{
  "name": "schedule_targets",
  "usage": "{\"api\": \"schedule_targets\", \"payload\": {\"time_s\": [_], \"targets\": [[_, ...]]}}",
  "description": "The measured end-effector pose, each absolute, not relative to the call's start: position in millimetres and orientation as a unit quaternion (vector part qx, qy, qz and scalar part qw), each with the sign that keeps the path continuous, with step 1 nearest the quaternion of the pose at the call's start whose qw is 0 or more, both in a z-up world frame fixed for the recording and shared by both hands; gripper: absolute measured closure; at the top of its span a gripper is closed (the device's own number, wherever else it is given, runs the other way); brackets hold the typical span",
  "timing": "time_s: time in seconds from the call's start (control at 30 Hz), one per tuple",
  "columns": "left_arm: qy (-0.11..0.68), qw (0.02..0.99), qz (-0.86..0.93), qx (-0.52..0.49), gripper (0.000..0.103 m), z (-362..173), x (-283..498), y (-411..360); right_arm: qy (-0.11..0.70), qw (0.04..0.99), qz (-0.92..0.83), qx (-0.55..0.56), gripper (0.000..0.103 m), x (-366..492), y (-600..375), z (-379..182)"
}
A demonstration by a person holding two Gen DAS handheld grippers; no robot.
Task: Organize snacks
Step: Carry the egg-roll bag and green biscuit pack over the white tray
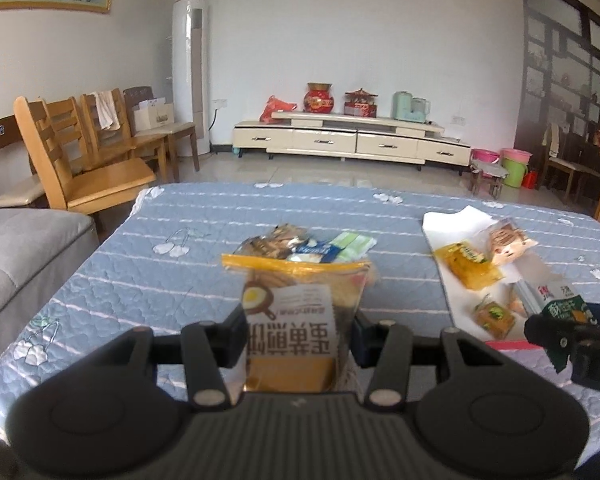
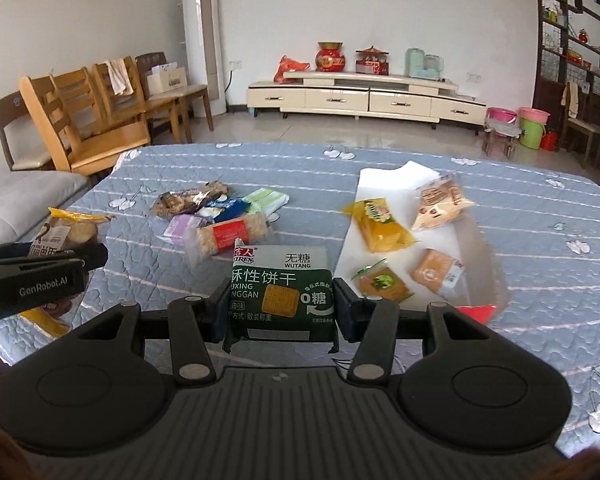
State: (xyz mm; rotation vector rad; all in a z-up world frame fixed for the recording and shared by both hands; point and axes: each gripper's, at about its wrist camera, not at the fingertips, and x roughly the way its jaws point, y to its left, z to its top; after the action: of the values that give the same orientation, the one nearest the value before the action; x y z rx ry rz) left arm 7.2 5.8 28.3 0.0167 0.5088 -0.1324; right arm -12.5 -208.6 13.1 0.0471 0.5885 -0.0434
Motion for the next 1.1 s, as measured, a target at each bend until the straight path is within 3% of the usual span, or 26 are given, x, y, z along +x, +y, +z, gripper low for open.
{"api": "schedule_targets", "payload": {"time_s": [1.1], "targets": [[0.23, 0.96, -0.156, 0.037, 0.054, 53, 6, -78, 0.249, 0.959, -0.127, 0.058, 0.04, -37, -270, 22]]}}
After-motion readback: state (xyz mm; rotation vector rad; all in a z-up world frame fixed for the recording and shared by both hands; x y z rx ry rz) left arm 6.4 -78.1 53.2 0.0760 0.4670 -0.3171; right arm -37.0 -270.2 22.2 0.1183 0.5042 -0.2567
